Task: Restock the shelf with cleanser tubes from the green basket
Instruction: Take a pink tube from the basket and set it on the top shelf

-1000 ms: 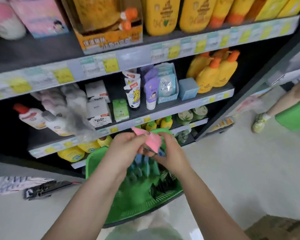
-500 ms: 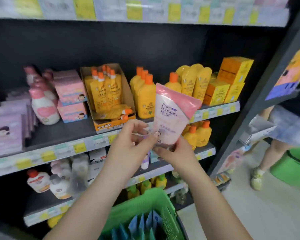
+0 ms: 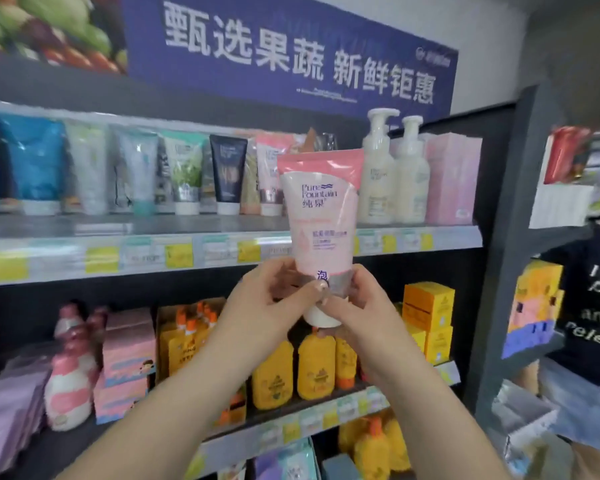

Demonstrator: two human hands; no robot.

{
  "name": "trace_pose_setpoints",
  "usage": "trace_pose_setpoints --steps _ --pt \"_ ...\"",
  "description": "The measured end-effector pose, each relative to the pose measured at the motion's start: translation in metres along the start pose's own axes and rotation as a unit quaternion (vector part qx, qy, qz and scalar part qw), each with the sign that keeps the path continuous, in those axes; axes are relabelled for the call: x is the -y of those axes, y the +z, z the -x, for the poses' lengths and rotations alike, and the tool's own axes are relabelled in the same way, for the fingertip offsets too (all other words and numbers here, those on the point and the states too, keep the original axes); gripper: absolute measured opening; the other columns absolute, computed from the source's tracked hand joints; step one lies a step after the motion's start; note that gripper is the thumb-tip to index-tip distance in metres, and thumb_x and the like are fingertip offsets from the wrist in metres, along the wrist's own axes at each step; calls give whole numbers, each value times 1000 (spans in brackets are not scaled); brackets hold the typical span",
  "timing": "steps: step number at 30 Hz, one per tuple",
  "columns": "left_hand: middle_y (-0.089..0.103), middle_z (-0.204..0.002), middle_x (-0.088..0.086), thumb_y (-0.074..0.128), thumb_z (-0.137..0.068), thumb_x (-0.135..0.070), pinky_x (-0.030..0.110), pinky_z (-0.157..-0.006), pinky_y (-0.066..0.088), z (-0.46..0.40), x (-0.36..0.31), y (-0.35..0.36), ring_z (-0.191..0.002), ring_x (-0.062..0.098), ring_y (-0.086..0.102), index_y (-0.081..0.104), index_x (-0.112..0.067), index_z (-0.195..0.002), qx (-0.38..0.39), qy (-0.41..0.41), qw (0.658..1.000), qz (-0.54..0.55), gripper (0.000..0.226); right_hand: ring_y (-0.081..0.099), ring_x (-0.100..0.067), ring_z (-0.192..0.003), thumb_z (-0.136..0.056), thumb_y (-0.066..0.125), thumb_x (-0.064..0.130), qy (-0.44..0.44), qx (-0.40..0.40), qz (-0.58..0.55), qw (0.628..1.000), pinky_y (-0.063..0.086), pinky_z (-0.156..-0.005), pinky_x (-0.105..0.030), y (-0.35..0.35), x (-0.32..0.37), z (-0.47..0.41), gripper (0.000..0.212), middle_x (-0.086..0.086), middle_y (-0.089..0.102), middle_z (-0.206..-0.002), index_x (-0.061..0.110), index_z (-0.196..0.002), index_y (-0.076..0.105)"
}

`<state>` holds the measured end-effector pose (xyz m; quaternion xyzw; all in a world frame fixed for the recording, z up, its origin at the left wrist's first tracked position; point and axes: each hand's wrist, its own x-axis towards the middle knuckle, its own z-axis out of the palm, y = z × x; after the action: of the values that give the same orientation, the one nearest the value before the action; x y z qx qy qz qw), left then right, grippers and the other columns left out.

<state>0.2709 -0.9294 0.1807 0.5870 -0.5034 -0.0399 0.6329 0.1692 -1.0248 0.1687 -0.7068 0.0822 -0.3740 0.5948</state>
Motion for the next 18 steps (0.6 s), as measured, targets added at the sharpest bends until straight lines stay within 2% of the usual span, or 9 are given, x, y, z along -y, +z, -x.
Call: trace_pose_setpoints --steps 3,4,7,9,12,15,18 --pt "72 -92 -4 72 -62 -42 38 -85 52 -24 -13 -3 -91 14 67 65 -33 -92 -4 -5 1000 26 32 67 -16 -86 -72 71 24 2 17 -41 999 50 -60 -23 -2 16 -19 40 -11 65 -108 17 -110 60" --pt "72 -92 -2 71 -60 -42 42 -86 53 -31 -18 -3 -90 17 67 65 -35 -90 -9 -6 999 30 32 67 -16 -86 -72 70 24 0 22 -48 999 50 -62 -23 -3 20 -26 40 -12 64 -109 17 -111 61" --pt "69 -97 3 71 -78 -23 45 -88 52 -60 -29 -2 -93 21 66 61 -31 -91 -24 -5 999 24 18 66 -17 -90 -81 68 20 -16 26 -66 997 51 -69 -25 -6 30 -52 31 -16 64 -110 17 -111 63" --pt "67 -100 4 64 -84 -16 42 -89 52 -82 -33 -1 -96 21 64 60 -25 -98 -31 -12 999 17 17 66 -18 -95 -85 65 18 -32 8 -52 998 54 -75 -28 -10 33 -72 26 -15 64 -110 20 -111 63" --pt "66 -102 2 64 -85 -18 42 -91 51 -111 -31 1 -97 18 64 57 -19 -109 -36 -25 999 18 25 66 -14 -94 -84 67 23 -50 -44 6 998 56 -78 -26 -15 34 -101 35 -9 64 -108 17 -116 56" --pt "66 -103 3 67 -80 -27 46 -90 51 -132 -24 8 -96 22 64 55 -20 -107 -47 -32 998 -4 31 57 2 -81 -80 71 25 -95 -94 134 982 45 -62 -6 -18 31 -122 38 8 61 -95 18 -112 53" --pt "65 -106 11 63 -85 -18 48 -88 52 -151 -18 14 -93 27 64 52 -20 -98 -57 -34 998 8 17 53 5 -81 -80 70 28 -155 -115 234 953 38 -58 -8 -24 27 -137 37 14 58 -93 23 -112 52"
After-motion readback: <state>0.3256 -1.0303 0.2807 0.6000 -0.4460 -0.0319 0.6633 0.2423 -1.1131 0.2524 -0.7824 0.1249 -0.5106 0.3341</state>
